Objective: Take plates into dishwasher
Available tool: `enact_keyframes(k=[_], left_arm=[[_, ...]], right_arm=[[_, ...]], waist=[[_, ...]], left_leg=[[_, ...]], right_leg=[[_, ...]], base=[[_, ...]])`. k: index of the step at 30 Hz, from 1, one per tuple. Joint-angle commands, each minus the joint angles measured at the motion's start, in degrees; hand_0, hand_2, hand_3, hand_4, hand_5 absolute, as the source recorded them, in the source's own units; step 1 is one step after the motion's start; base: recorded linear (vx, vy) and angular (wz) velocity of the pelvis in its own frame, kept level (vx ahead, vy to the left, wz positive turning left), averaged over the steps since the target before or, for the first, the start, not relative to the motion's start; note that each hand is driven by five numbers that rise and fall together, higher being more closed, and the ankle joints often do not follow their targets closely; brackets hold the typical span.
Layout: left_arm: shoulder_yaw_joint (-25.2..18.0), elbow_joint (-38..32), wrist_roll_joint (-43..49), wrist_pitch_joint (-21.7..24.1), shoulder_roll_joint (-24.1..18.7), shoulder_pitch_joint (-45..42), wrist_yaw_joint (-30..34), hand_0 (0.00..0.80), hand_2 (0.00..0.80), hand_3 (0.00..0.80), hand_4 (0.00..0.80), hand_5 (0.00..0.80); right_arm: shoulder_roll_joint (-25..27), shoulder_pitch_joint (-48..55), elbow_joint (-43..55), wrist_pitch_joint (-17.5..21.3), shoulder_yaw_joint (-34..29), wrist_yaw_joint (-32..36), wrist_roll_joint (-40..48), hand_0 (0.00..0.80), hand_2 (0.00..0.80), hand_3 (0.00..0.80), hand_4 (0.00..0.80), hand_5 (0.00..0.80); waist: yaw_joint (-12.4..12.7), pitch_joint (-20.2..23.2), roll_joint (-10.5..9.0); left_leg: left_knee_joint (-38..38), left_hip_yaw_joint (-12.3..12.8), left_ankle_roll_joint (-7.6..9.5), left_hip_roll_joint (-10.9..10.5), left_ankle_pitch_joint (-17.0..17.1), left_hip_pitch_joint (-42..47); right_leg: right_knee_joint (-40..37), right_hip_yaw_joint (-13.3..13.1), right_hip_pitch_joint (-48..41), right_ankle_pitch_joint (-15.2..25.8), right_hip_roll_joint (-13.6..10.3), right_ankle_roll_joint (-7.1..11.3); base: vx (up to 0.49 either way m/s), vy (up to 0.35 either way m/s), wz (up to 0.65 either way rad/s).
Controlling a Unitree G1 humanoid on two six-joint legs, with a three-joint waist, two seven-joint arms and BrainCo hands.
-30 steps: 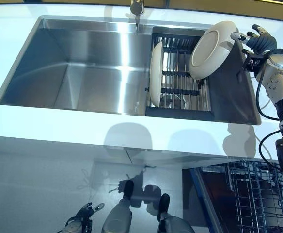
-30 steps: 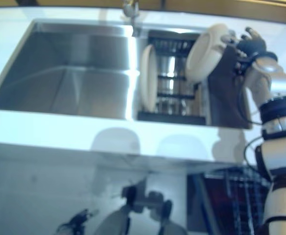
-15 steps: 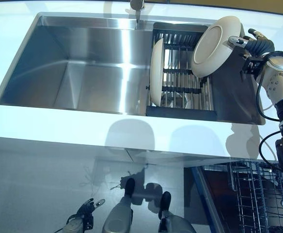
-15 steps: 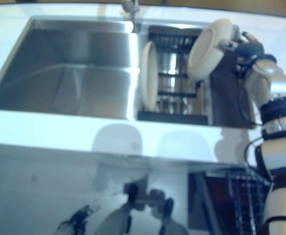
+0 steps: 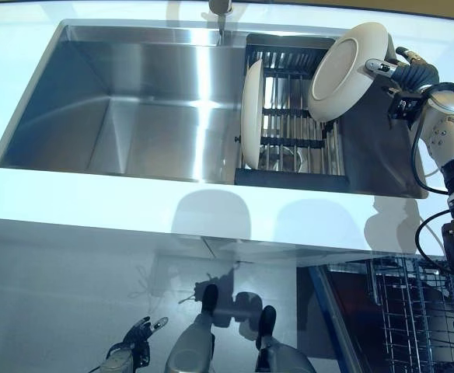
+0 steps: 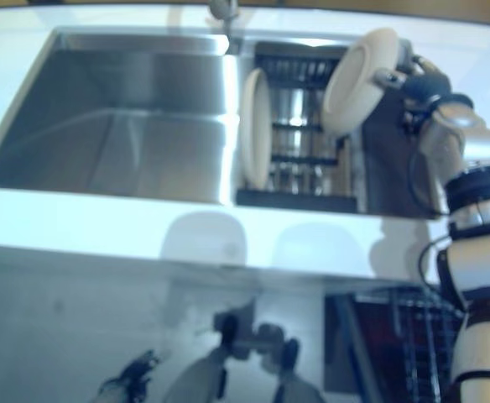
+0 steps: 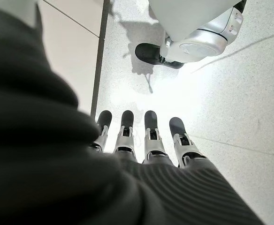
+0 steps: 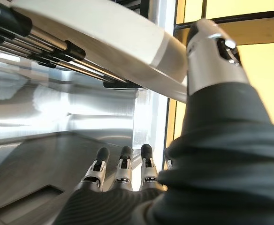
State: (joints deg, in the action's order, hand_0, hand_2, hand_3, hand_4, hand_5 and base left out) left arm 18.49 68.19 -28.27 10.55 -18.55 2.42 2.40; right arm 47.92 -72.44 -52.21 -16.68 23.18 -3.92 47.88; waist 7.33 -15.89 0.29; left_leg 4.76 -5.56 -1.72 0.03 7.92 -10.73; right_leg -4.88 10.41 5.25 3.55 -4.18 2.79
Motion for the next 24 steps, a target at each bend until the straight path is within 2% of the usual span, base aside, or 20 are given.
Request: enact_keyframes(k=[1,24], left_arm=[[2.23,-0.16,-1.32,1.35,-0.09,0.28,0.13,0.000,0.000,0.000,0.000,0.000],[2.53,-0.20,-2.75,1.39,0.93,-0.11,0.58,0.000,0.000,0.000,0.000,0.000]], right_arm=[[1.54,-7.94,-0.16,1.86,4.16,0.28,-0.21,0.000,0.000,0.000,0.000,0.000],[0.00,-9.37,-1.72,0.25,5.03,0.49,-0.61,0.000,0.000,0.000,0.000,0.000]], waist=[[1.08,1.57,-1.37],[1.77,1.14,-1.23]], left_leg=[[0.24,-0.12,-1.50,0.76,-1.14,0.29],[0.24,-0.41,-1.42,0.70,-1.06,0.38]], right_leg=[[-0.12,0.37,2.60,4.27,-4.34,2.88],[-0.11,0.99,2.37,4.32,-4.63,2.72]], base=[[0.000,0.000,0.00],[0.003,0.004,0.01]])
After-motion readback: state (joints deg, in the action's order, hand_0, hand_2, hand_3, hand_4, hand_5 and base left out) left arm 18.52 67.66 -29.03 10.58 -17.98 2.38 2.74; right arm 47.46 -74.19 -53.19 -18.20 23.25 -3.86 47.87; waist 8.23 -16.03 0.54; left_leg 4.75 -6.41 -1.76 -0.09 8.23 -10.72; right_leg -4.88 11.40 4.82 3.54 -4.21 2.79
